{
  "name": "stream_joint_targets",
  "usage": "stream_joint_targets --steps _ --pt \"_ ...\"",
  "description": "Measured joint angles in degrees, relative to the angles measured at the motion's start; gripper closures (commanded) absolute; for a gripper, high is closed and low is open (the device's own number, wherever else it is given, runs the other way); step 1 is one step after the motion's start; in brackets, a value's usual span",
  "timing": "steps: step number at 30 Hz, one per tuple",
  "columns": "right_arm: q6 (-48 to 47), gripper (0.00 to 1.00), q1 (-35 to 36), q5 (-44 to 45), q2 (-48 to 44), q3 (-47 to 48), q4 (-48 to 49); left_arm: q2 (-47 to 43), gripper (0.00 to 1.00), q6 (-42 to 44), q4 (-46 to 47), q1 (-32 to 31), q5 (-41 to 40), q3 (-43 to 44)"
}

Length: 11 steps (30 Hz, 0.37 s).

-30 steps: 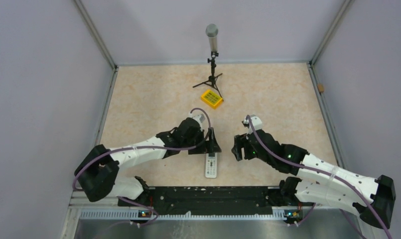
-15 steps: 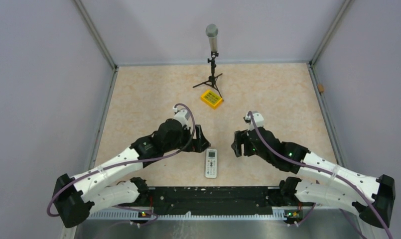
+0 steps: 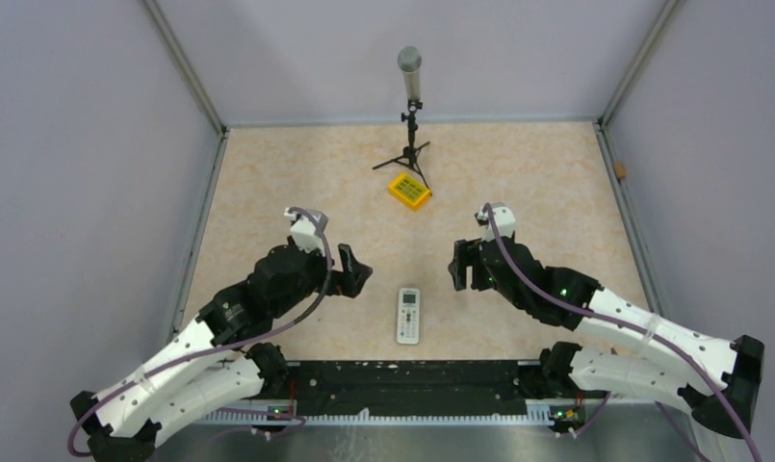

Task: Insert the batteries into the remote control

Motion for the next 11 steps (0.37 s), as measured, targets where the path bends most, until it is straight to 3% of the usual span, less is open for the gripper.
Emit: stream_joint_targets --steps 11 --pt "-2.9 0.29 0.0 -0.5 -4.1 -0.9 1.8 -11.0 0.01 0.3 -3.5 0.0 -1.5 0.0"
